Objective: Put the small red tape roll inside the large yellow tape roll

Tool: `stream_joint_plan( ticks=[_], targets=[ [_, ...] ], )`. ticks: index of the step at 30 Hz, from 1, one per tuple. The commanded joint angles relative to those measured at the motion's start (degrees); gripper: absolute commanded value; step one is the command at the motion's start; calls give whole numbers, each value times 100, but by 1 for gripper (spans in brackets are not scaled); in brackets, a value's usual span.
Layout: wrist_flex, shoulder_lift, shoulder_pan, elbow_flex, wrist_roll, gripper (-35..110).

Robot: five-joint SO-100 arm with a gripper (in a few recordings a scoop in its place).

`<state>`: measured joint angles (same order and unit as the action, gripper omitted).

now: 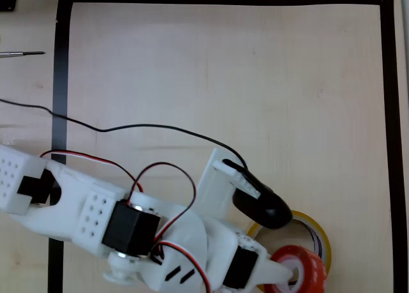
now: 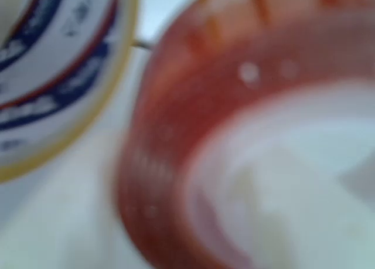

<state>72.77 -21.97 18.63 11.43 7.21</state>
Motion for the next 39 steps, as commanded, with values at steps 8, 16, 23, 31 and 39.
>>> stream_joint_plan(
  ticks=[8, 16, 23, 31, 39],
  targets=[
    [299, -229, 0, 237, 79, 0],
    [369, 62, -9, 246, 79, 0],
    [510, 272, 0, 246, 79, 0],
    [633, 510, 18, 246, 88, 0],
    [650, 501, 44, 246, 88, 7]
  ],
)
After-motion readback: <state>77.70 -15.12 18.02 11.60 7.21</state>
